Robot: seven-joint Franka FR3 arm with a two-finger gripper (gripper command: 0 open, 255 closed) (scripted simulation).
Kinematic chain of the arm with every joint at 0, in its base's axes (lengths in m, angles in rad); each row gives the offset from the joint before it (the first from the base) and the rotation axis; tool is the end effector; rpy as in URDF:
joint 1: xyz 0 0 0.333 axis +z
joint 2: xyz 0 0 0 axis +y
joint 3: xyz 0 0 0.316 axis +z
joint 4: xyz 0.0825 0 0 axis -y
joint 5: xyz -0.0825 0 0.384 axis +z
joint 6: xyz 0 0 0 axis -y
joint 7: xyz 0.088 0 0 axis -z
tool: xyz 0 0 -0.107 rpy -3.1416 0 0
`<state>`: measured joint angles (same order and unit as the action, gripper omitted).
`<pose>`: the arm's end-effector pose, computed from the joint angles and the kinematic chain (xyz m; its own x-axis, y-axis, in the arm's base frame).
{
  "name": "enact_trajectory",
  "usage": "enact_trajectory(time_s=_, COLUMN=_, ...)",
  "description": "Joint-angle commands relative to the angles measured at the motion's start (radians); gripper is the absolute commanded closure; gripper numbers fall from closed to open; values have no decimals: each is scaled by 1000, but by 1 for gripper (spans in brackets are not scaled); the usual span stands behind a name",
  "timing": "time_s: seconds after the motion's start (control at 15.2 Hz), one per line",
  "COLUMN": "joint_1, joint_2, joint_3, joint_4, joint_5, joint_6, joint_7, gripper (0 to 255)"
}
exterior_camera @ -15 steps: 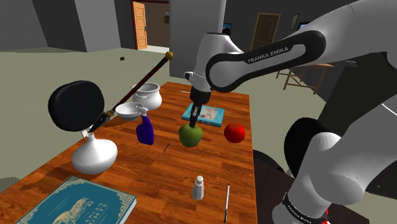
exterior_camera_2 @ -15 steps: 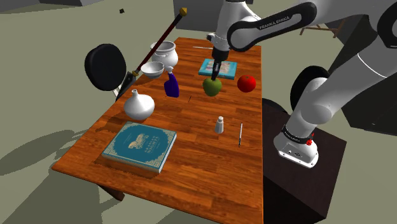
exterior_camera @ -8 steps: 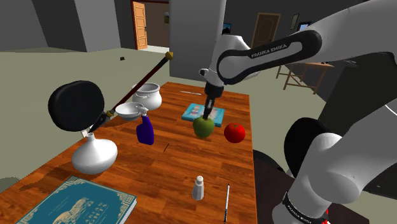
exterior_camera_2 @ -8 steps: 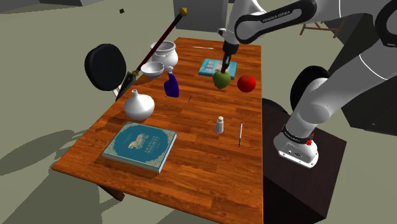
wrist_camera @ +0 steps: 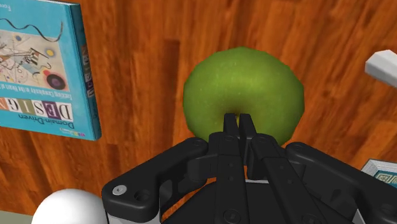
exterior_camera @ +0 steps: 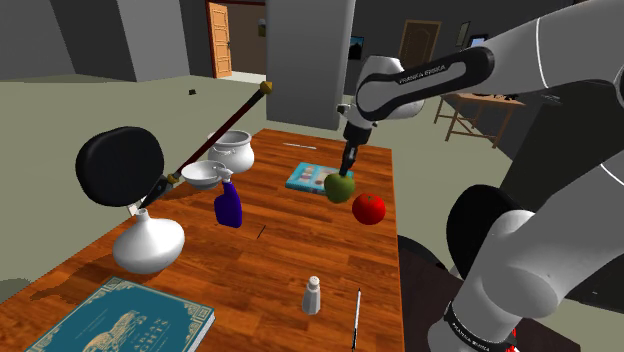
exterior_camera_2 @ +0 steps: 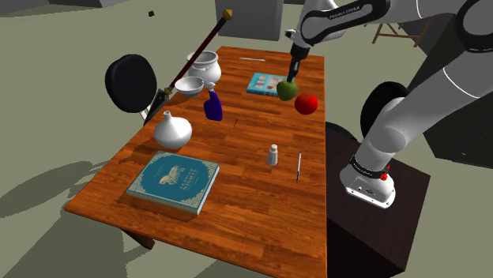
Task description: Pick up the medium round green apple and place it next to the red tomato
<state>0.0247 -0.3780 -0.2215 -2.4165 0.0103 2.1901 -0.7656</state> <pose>0.4351 -0.0901 0.4611 0.8274 0.5369 0.1647 0.5394 -0.8414 0.0332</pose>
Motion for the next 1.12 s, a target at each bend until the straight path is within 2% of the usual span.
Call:
enact_trajectory(time_s=0.0, joint_1=-15, joint_2=17, joint_3=-36, joint_4=27, joint_5=-2, joint_6=-12, joint_7=-51, gripper=255)
enact_trajectory(time_s=0.53, joint_1=-66, joint_2=143, joint_3=-189, joint_4=164, joint_5=26, joint_6=-38, joint_7=-274, gripper=255)
enact_trajectory(time_s=1.06, joint_1=-120, joint_2=340, joint_3=-323, joint_4=373, joint_5=133, joint_6=-94, joint_7=-516, gripper=255)
